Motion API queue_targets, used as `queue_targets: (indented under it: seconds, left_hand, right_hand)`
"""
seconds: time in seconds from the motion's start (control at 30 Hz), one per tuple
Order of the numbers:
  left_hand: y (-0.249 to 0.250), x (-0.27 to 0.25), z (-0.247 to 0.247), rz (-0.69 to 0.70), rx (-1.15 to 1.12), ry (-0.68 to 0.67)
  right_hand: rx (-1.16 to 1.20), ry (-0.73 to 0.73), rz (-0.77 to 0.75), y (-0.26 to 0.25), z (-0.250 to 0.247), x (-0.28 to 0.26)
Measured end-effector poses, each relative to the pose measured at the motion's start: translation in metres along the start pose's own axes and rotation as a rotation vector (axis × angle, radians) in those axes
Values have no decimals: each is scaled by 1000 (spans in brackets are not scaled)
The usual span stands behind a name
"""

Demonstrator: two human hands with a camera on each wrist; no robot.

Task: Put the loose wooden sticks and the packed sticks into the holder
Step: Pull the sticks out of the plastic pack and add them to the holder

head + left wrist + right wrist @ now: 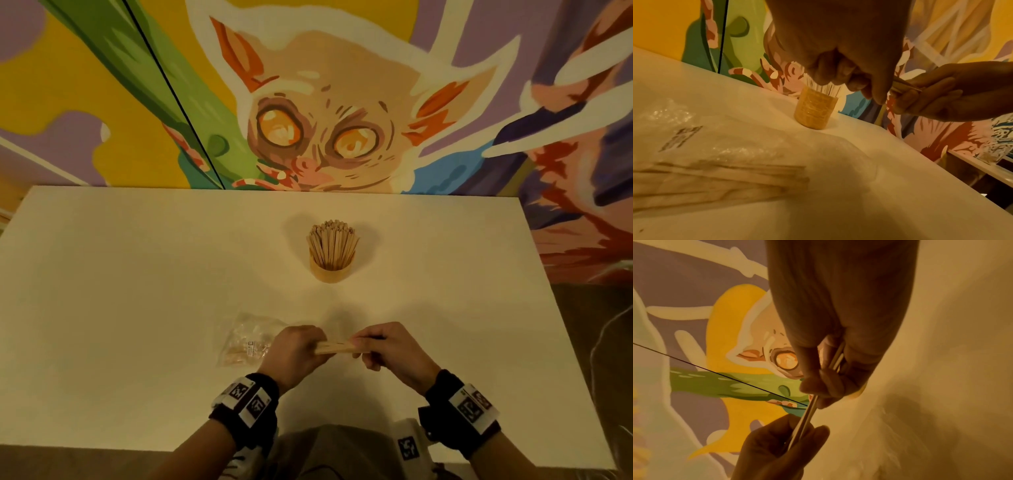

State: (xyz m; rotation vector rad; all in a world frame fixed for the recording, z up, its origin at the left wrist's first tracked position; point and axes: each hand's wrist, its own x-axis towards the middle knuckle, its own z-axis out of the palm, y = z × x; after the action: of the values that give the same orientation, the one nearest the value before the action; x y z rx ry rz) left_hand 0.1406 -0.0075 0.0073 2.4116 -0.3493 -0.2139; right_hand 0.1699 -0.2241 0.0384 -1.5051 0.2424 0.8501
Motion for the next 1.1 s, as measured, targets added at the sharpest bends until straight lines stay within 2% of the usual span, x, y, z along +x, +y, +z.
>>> queue_targets:
  seconds: [0.13, 0.23, 0.33, 0.43, 0.5, 0.73, 0.97, 1.1]
  left_hand:
    - [12, 12, -1, 48, -48, -9]
    - [16, 22, -6, 7, -71, -35]
    - [20, 28, -14, -87, -186, -93]
    - [23, 32, -22, -290, -559, -117]
    - [22, 37, -24, -358, -716, -55]
    - [21, 71, -23, -424, -789, 98]
    - [4, 107, -29, -487, -952, 300]
    - [-1, 123, -30, -446, -953, 349]
  right_hand:
    - [-186, 13, -34, -14, 7, 1]
    - [-203, 41, -48, -20, 5, 5]
    - [-142, 24, -69, -28, -6, 8]
    - [-104, 36, -100, -36, -17, 15]
    - [-79, 49, -120, -40, -20, 21]
    - [-45, 91, -139, -55, -21, 54]
    - [404, 189, -186, -76, -22, 88]
    - [322, 251, -308, -91, -17, 110]
